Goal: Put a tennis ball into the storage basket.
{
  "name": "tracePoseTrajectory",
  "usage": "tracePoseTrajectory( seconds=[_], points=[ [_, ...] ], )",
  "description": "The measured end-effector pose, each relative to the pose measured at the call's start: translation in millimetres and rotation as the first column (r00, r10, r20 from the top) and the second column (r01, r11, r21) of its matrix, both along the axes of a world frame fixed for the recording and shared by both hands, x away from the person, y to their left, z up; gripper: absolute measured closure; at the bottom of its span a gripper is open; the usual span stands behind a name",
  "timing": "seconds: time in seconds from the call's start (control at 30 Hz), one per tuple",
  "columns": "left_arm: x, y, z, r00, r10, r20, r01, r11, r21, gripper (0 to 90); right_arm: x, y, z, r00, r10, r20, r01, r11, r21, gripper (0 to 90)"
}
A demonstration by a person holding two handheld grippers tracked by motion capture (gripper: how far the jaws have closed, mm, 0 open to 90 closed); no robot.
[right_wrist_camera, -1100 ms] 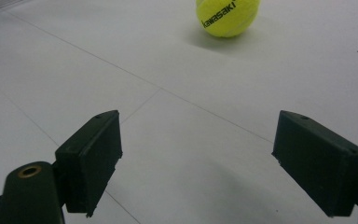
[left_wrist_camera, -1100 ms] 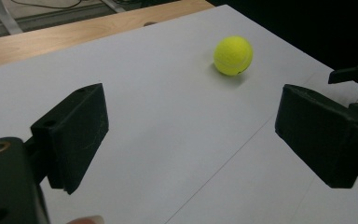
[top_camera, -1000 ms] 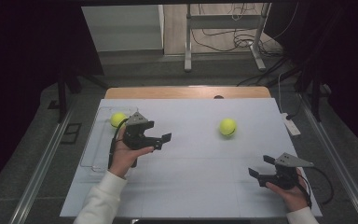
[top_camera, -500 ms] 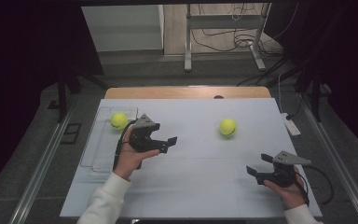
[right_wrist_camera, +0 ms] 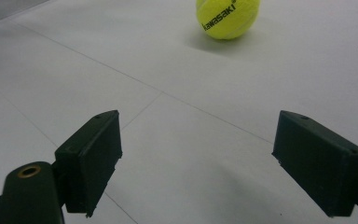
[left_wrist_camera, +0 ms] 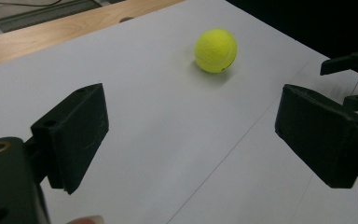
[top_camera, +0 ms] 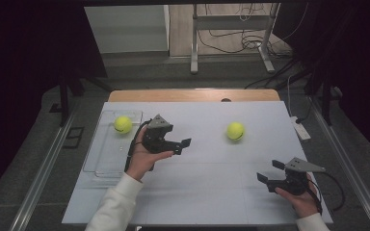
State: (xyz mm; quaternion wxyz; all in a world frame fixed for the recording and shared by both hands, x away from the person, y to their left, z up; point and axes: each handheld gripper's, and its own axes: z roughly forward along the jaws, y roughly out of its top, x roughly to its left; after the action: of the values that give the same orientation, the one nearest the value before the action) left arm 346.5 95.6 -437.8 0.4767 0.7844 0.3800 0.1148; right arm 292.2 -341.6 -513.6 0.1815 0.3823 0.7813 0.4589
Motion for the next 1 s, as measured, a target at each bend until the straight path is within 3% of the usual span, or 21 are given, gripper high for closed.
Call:
tracePoseTrajectory(
  seconds=[1.0],
  points=[
    [26.8, -42.7, -4.3, 0.9992, -0.032, -0.024, 0.033, 0.9991, 0.026, 11.2, -2.0, 1.4, 0.0, 1.0000, 0.005, 0.000, -0.005, 1.000, 0.013, 15.9]
  ],
)
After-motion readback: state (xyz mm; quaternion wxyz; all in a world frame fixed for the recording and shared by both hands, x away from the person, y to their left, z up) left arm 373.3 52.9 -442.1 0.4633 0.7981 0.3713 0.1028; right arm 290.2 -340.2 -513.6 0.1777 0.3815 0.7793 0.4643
